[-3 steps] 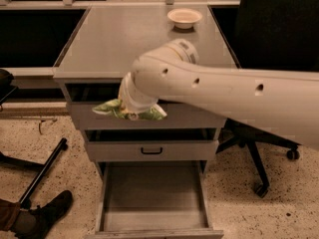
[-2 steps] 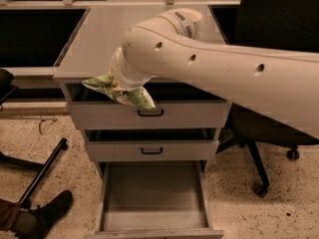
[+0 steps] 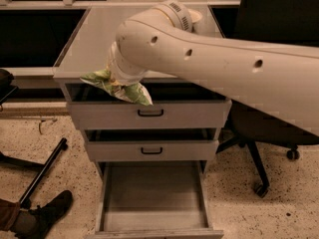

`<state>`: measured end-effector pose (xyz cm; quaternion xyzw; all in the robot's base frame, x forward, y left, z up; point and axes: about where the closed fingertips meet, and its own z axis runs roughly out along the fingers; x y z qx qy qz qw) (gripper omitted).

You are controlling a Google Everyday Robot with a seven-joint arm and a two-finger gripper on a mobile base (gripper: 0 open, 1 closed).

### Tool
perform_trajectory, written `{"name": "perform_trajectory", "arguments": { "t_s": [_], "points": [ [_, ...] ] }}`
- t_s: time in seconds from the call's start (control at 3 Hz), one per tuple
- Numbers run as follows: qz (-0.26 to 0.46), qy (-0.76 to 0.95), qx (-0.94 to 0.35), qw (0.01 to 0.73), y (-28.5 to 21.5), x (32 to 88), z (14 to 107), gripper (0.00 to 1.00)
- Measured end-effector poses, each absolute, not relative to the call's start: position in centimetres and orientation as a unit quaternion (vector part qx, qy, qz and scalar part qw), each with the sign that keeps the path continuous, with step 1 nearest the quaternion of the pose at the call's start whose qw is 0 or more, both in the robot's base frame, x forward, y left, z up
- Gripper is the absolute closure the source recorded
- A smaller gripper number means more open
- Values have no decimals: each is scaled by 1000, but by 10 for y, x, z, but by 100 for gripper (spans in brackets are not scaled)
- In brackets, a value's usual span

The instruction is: Pick green jalapeno chip bag from bottom drawer and place on counter

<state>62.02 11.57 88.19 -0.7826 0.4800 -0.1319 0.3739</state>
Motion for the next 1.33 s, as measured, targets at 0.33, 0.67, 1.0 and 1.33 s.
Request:
{"name": "perform_trajectory", "arguments": {
  "t_s": [0.33,0.67,1.0,1.33],
  "points": [
    [-178,437,-795,381,127,639,929,100],
    [-225,403,-790,403,136,673,975,100],
    [-272,391,-772,421,127,700,995,100],
    [-314,396,-748,431,105,725,982,100]
  ]
}}
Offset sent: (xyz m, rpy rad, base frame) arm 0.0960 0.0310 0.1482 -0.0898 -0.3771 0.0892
